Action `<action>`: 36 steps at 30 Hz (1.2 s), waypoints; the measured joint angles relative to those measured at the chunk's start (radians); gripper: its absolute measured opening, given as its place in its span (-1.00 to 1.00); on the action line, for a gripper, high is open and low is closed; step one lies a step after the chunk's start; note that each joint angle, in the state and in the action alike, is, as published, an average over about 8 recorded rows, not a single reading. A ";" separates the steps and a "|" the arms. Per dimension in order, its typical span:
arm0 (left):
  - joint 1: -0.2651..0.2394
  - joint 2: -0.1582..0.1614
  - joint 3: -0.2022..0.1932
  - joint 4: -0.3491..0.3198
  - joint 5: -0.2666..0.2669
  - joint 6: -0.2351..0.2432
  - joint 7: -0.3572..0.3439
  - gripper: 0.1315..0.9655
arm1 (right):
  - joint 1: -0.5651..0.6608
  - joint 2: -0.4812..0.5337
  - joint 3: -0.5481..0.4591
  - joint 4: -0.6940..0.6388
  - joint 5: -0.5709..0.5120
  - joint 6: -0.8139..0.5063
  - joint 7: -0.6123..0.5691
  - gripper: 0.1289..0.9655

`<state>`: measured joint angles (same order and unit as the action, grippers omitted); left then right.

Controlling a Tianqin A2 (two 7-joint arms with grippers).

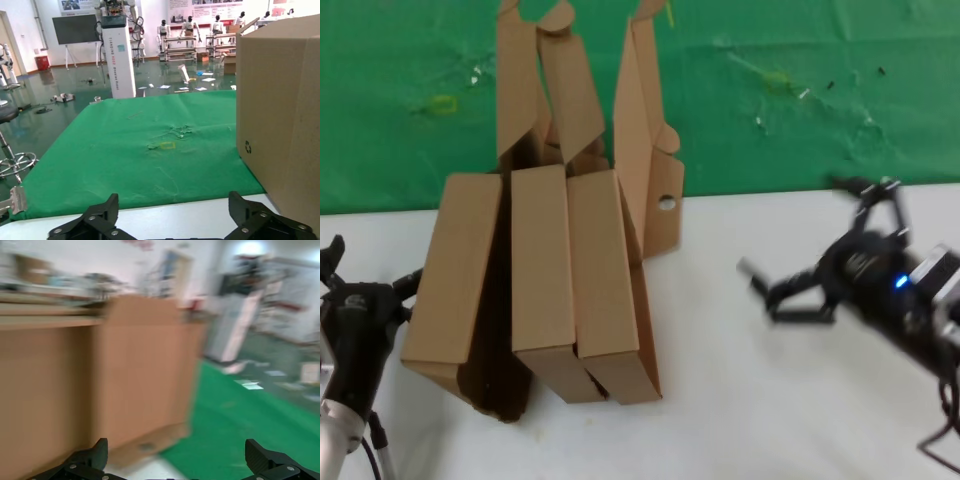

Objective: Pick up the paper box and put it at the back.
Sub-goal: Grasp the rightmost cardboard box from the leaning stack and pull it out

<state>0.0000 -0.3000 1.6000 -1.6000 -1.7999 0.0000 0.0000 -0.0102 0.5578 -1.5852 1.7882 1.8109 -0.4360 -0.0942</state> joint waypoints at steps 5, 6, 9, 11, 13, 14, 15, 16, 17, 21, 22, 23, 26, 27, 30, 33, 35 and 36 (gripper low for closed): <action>0.000 0.000 0.000 0.000 0.000 0.000 0.000 0.42 | 0.038 0.083 -0.069 -0.037 0.046 -0.184 0.005 1.00; 0.000 0.000 0.000 0.000 0.000 0.000 0.000 0.37 | 0.048 0.093 -0.084 -0.045 0.053 -0.216 0.004 1.00; 0.000 0.000 0.000 0.000 0.000 0.000 0.000 0.20 | 0.081 0.113 -0.129 -0.062 0.063 -0.294 0.004 1.00; 0.000 0.000 0.000 0.000 0.000 0.000 0.000 0.20 | 0.104 0.120 -0.162 -0.070 0.059 -0.331 0.007 1.00; 0.000 0.000 0.000 0.000 0.000 0.000 0.000 0.20 | 0.127 0.124 -0.196 -0.075 0.048 -0.360 0.012 1.00; 0.000 0.000 0.000 0.000 0.000 0.000 0.000 0.13 | 0.138 0.126 -0.212 -0.077 0.040 -0.373 0.016 1.00; 0.000 0.000 0.000 0.000 0.000 0.000 0.000 0.07 | 0.149 0.129 -0.229 -0.079 0.031 -0.384 0.020 1.00; 0.000 0.000 0.000 0.000 0.000 0.000 0.000 0.00 | 0.158 0.132 -0.243 -0.080 0.021 -0.393 0.024 1.00; 0.000 0.000 0.000 0.000 0.000 0.000 0.000 -0.07 | 0.166 0.135 -0.257 -0.080 0.011 -0.401 0.028 1.00; 0.000 0.000 0.000 0.000 0.000 0.000 0.000 -0.34 | 0.194 0.147 -0.296 -0.078 -0.024 -0.420 0.045 0.96; 0.000 0.000 0.000 0.000 0.000 0.000 0.000 -0.34 | 0.198 0.148 -0.302 -0.076 -0.031 -0.421 0.048 0.95; 0.000 0.000 0.000 0.000 0.000 0.000 0.000 -0.38 | 0.203 0.148 -0.308 -0.075 -0.036 -0.420 0.051 0.93; 0.000 0.000 0.000 0.000 0.000 0.000 0.000 -0.53 | 0.215 0.140 -0.323 -0.071 -0.051 -0.414 0.058 0.88; 0.000 0.000 0.000 0.000 0.000 0.000 0.000 -0.58 | 0.219 0.136 -0.328 -0.070 -0.055 -0.412 0.060 0.87; 0.000 0.000 0.000 0.000 0.000 0.000 0.000 -0.72 | 0.228 0.124 -0.343 -0.072 -0.067 -0.405 0.062 0.79; 0.000 0.000 0.000 0.000 0.000 0.000 0.000 -0.72 | 0.235 0.116 -0.354 -0.076 -0.075 -0.402 0.063 0.68; 0.000 0.000 0.000 0.000 0.000 0.000 0.000 -0.74 | 0.239 0.113 -0.360 -0.078 -0.079 -0.401 0.064 0.60; 0.000 0.000 0.000 0.000 0.000 0.000 0.000 -0.77 | 0.240 0.112 -0.362 -0.079 -0.080 -0.400 0.064 0.57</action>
<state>0.0000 -0.3000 1.6000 -1.6000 -1.7999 0.0000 -0.0001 0.2295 0.6699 -1.9473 1.7091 1.7305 -0.8363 -0.0303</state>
